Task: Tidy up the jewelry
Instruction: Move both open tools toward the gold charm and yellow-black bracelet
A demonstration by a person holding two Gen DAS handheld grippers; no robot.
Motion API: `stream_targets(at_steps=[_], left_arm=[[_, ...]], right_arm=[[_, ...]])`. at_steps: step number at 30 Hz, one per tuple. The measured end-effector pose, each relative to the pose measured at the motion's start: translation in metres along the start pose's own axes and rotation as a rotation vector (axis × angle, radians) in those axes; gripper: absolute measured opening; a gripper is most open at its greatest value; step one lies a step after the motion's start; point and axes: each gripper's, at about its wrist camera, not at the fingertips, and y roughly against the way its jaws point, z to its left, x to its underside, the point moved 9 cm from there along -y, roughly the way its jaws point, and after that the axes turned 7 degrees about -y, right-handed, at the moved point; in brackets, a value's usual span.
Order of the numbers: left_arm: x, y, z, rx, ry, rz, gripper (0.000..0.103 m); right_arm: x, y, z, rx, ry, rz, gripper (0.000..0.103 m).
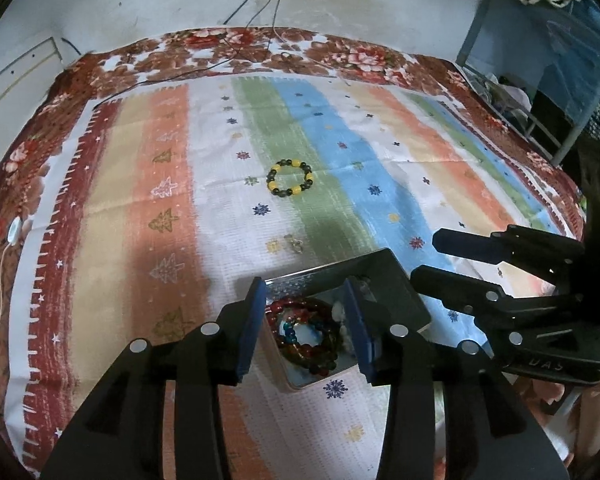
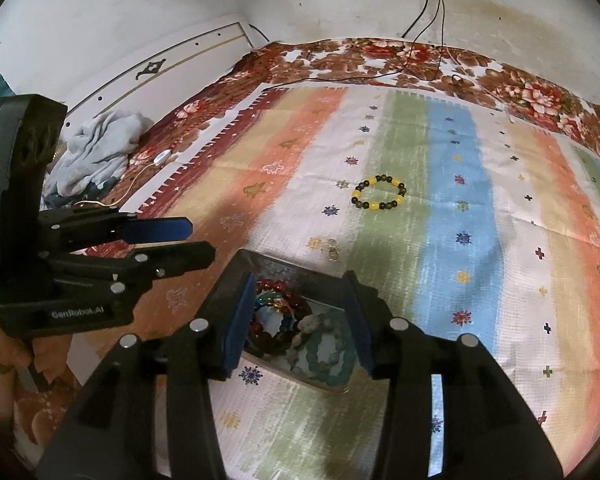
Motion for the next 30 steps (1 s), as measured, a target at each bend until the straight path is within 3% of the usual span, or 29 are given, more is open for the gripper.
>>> stream_targets(at_steps=[18,30], left_arm=[[-0.012,-0.028,0.023,-0.037,0.035,0.051,0.048],[-0.014,-0.061,0.027,-0.076,-0.018,0.134,0.049]], right_arm=[[-0.010,-0.012,-0.026,0.018,-0.083,0.009,0.055],[-0.036,-0.039,-0.053,0.061,-0.125,0.017,0.055]])
